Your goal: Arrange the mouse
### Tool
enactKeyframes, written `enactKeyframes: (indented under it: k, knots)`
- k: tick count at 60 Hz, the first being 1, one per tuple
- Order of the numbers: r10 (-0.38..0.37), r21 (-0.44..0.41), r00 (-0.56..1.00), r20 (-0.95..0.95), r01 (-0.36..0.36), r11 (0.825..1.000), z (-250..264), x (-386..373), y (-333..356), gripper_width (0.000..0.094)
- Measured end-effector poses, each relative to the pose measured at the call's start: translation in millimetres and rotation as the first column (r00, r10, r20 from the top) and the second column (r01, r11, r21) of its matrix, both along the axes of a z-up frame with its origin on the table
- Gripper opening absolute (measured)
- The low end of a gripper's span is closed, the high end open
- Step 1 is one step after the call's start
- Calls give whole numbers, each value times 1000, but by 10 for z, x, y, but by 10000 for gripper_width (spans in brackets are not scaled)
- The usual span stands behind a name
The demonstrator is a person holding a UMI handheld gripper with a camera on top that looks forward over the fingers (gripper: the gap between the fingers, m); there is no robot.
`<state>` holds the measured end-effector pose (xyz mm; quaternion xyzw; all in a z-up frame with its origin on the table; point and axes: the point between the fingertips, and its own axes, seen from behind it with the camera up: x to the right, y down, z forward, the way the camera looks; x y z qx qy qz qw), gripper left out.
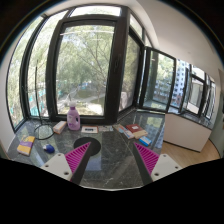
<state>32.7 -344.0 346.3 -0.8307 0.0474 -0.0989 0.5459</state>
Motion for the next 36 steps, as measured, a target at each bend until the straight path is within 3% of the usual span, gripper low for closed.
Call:
enactKeyframes:
  k: [8, 20, 27, 36]
  knots:
    - [1, -52, 1000, -14, -2, 999, -270, -40, 8, 844]
    - [27, -181, 999, -36, -33, 983, -1223, -282, 5, 837]
    - [73, -284, 995, -65, -89, 955, -1885, -663, -52, 838]
    - [163, -384, 978, -128, -201, 901, -2608, -1423, -6, 846]
